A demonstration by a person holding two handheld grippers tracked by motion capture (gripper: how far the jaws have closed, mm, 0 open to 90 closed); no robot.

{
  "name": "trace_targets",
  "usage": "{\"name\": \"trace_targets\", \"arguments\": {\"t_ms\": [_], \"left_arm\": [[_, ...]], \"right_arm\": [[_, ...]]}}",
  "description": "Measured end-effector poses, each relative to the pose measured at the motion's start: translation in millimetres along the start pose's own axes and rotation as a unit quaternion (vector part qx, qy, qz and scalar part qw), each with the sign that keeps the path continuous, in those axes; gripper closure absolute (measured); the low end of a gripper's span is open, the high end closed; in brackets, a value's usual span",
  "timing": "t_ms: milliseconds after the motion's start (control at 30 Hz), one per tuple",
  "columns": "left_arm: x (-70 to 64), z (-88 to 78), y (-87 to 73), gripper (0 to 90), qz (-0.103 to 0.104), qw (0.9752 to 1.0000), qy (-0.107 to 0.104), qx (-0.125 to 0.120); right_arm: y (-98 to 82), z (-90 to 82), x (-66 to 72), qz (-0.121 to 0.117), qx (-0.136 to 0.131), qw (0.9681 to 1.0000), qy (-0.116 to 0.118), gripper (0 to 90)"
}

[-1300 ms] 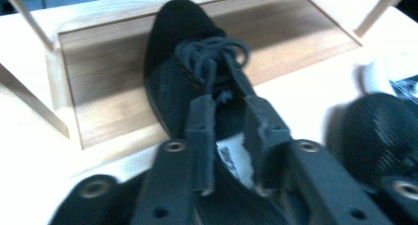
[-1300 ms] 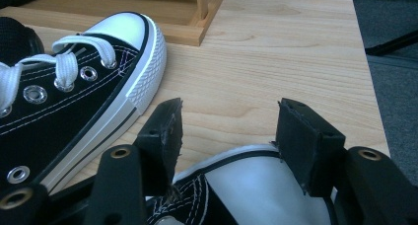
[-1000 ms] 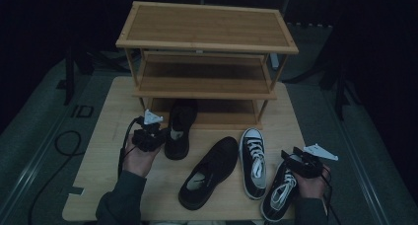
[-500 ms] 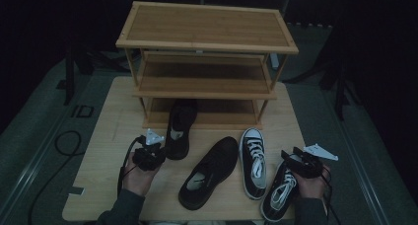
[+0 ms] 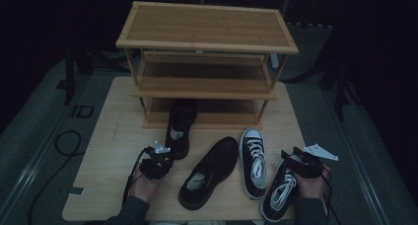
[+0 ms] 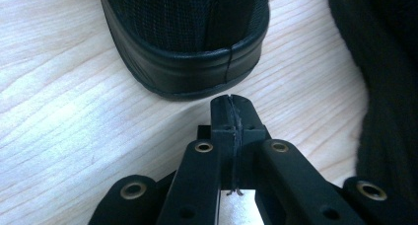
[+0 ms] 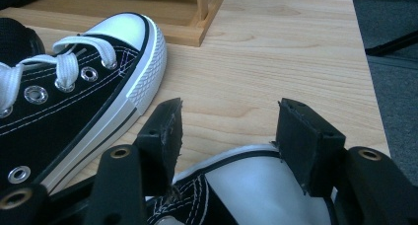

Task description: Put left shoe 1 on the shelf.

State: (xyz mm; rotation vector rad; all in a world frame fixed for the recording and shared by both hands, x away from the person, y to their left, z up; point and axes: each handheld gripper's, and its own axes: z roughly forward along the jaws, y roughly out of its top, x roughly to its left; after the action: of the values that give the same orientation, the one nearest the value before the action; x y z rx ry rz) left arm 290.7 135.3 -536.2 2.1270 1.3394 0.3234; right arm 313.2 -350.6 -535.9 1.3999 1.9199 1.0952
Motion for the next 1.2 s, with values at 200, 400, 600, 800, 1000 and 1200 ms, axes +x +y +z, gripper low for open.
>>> {"name": "trace_targets", "arguments": {"t_ms": [200, 400, 600, 800, 1000, 1200], "left_arm": [[0.2, 7.1, 5.1, 89.9, -0.004, 1.0000, 0.001, 0.004], [2.1, 8.0, 9.0, 89.9, -0.011, 0.9999, 0.005, -0.002], [6.1, 8.3, 16.6, 89.9, -0.021, 0.9992, 0.028, -0.019], [5.0, 12.1, 25.9, 89.9, -0.017, 0.9986, 0.038, -0.033], [1.5, 14.0, 38.4, 89.9, -0.007, 0.9984, 0.036, -0.042], [0.2, 18.5, 45.8, 89.8, -0.008, 0.9978, 0.043, -0.050]], "right_arm": [[0.0, 0.0, 0.0, 0.000, 0.000, 1.0000, 0.000, 43.0], [0.0, -0.1, 0.0, 0.000, 0.000, 1.0000, 0.000, 43.0], [0.0, 0.0, 0.0, 0.000, 0.000, 1.0000, 0.000, 43.0], [0.0, 0.0, -0.1, 0.000, 0.000, 1.0000, 0.001, 43.0], [0.0, 0.0, 0.0, 0.000, 0.000, 1.0000, 0.001, 42.9], [0.1, 0.0, -0.1, 0.000, 0.001, 1.0000, 0.001, 42.9]]}}
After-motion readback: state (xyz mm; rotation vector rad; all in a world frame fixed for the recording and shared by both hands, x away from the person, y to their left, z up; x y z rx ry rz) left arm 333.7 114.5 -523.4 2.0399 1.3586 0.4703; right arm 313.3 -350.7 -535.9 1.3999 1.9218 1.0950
